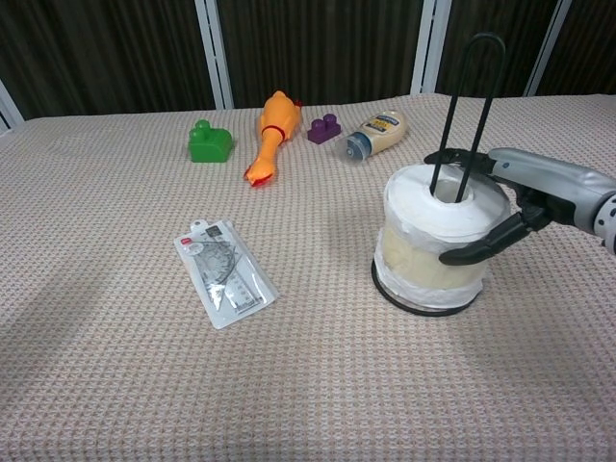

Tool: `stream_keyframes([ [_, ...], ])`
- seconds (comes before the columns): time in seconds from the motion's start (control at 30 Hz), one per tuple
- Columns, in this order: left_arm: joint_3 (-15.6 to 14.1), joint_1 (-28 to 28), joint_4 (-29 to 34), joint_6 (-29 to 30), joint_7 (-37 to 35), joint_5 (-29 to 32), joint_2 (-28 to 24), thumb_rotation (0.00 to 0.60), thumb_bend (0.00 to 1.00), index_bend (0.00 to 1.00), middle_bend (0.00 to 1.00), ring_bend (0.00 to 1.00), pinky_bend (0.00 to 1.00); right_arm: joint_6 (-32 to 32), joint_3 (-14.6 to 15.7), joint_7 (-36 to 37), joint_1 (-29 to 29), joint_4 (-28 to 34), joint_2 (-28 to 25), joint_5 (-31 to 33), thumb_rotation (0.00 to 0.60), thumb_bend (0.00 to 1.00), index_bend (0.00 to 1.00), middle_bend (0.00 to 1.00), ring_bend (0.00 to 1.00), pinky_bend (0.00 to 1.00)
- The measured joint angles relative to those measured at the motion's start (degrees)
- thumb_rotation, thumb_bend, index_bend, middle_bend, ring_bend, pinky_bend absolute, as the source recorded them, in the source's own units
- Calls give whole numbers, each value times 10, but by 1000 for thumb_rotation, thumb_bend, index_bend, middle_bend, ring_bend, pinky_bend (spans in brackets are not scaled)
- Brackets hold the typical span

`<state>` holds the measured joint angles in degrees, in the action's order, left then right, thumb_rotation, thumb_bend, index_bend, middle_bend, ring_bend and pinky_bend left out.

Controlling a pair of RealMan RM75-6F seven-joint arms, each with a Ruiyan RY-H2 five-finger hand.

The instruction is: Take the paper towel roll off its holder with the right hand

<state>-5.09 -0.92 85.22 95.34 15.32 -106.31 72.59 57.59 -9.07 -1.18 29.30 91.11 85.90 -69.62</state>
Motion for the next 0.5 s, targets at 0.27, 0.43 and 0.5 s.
stream_keyframes([
  [0.27,-1,2,-12,5,-14,1,0,600,439,213,94,3,146,3,1,41,8,-68,45,-27,600,62,189,179,166,221],
  [0.43,0,3,-16,7,-22,3,-1,600,438,214,95,3,146,11,3,53,10,-89,61,-43,600,62,244,200,194,249],
  [0.5,0,3,-20,8,-30,4,-1,600,438,214,95,3,147,16,4,54,11,-103,71,-49,600,62,309,252,253,310],
])
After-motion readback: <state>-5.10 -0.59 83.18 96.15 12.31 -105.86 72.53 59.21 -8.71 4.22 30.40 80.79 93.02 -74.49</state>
